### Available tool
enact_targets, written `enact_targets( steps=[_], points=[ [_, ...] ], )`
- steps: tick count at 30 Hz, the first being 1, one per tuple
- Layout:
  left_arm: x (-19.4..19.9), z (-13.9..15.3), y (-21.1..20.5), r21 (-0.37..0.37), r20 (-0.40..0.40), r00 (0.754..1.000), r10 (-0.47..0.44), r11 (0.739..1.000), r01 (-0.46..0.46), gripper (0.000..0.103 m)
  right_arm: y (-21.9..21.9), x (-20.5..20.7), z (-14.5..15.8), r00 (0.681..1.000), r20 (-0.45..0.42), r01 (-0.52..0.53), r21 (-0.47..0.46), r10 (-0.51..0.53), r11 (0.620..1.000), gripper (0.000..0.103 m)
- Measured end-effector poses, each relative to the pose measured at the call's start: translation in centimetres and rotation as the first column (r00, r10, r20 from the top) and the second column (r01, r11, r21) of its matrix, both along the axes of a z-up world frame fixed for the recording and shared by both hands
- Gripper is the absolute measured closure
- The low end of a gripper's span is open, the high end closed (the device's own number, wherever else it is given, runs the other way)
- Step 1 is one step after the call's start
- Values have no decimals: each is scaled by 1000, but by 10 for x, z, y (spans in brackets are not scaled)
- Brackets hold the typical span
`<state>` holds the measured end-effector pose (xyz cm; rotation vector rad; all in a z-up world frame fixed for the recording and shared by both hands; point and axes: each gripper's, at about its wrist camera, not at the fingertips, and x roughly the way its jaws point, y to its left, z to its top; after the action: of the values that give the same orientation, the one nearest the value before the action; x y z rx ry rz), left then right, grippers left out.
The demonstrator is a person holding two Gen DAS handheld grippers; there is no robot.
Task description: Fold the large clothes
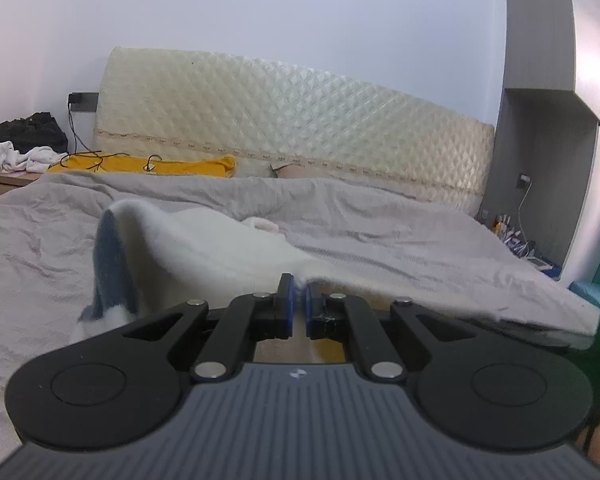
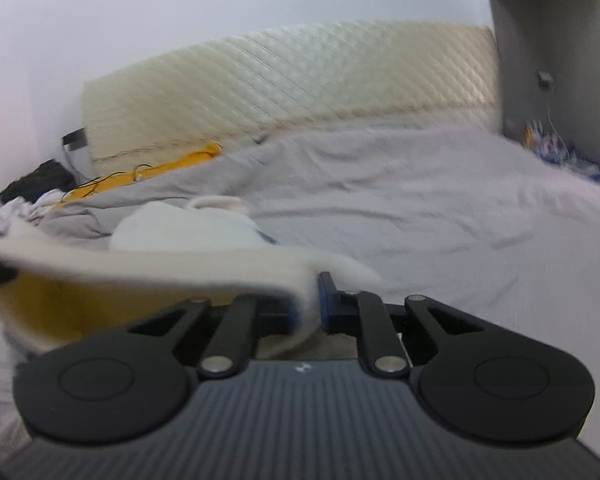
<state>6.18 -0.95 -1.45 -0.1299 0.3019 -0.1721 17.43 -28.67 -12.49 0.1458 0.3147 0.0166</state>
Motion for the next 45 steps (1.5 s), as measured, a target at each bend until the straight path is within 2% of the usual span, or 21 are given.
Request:
enact_targets(
  steps=[5,6,8,11,12,13,16,20,22,24,27,31,33,35,38,40,41,45],
  points=[
    [11,-9,1,18,-47,999,3,1000,-2,95,-12,5,5,999,7,-45,68,44,997,91],
    [13,-11,0,35,-53,999,5,999,-4,95,-13,4,6,999,7,-49,75,48,996,91],
    [17,-15,-9,117,-57,998,32,993,-25,93,-14,3,7,998,7,-58,86,58,995,91],
    [22,-22,-22,218,-49,998,44,975,-33,78,-11,1,8,997,16,-72,87,70,994,91],
    [24,-24,-25,234,-44,998,50,971,-38,65,-11,1,8,997,19,-77,90,76,993,91],
    [30,-28,-29,256,-41,997,60,966,-47,56,-10,3,8,997,19,-81,94,79,992,91],
    [47,-37,-39,316,-37,994,98,945,-81,52,-9,2,9,996,24,-85,94,83,992,91],
    [70,-48,-46,410,11,983,184,896,-172,51,-8,4,7,997,16,-74,74,73,994,91],
    [75,-48,-37,385,6,973,230,898,-215,48,-10,8,2,998,0,-60,72,60,996,91],
    [80,-48,-21,317,-57,955,292,912,-260,42,-13,13,-6,998,-33,-49,89,52,995,91],
    [87,-54,1,214,-152,931,331,931,-296,36,-16,16,-12,996,-53,-59,137,66,989,91],
    [85,-55,8,164,-154,928,339,935,-315,36,-3,19,-18,995,-63,-73,43,76,996,91],
    [86,-54,11,125,-164,930,330,942,-312,37,-4,25,-23,992,-98,-72,49,77,996,91],
    [85,-54,13,99,-176,932,317,948,-304,40,-7,28,-28,990,-115,-74,77,83,994,91],
    [76,-54,17,51,-194,938,289,957,-284,57,-5,27,-26,991,-93,-86,66,92,994,91],
    [70,-52,19,26,-199,942,272,962,-273,75,-1,20,-21,994,-55,-97,31,98,995,91],
    [66,-49,21,20,-200,944,263,964,-265,79,1,14,-18,994,-20,-104,11,104,995,91],
    [38,-26,28,-26,-139,960,243,968,-249,88,3,-14,4,991,81,-105,11,104,994,91]
  ],
)
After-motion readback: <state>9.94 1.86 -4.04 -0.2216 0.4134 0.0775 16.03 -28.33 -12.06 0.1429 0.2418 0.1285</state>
